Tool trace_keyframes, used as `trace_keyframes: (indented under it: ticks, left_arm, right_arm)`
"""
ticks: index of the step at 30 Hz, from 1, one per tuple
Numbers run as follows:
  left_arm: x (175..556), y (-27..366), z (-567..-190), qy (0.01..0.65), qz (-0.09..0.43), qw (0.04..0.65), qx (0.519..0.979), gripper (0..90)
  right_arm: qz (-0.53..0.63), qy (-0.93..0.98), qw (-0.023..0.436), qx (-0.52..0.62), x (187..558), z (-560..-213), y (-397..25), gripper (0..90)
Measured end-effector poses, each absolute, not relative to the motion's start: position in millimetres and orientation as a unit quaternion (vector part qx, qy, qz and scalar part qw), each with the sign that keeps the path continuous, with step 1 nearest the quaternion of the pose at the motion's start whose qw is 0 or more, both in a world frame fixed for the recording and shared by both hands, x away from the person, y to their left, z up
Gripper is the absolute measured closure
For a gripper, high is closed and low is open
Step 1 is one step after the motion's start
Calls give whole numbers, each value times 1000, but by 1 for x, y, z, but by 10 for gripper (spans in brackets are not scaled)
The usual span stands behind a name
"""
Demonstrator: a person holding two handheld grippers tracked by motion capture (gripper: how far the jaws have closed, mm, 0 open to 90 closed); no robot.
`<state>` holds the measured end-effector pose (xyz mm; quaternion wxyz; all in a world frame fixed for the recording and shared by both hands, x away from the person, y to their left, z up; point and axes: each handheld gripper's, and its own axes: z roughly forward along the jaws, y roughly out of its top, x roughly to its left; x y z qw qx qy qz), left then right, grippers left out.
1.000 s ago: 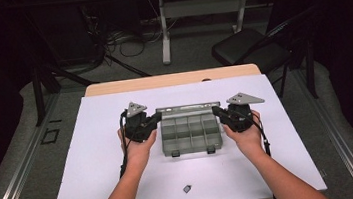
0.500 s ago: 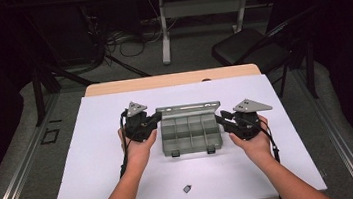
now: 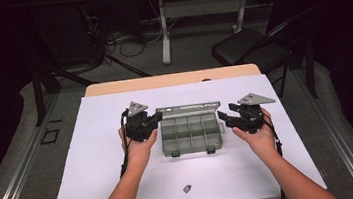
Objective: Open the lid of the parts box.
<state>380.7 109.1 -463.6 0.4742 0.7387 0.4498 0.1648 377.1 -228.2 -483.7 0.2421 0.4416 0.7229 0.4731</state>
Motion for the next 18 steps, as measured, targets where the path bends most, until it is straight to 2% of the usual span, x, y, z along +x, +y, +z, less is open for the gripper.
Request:
trace_keyframes:
  ticks: [4, 7, 18]
  left_arm:
    - [381, 109, -463, 450, 164, 472, 741, 900]
    - [381, 109, -463, 449, 165, 474, 739, 900]
    - [383, 108, -462, 449, 167, 474, 738, 900]
  right_arm:
    - [481, 723, 222, 443, 385, -488, -230, 464]
    - [474, 730, 238, 431, 390, -489, -230, 481]
    - [459, 744, 250, 417, 401, -500, -224, 589]
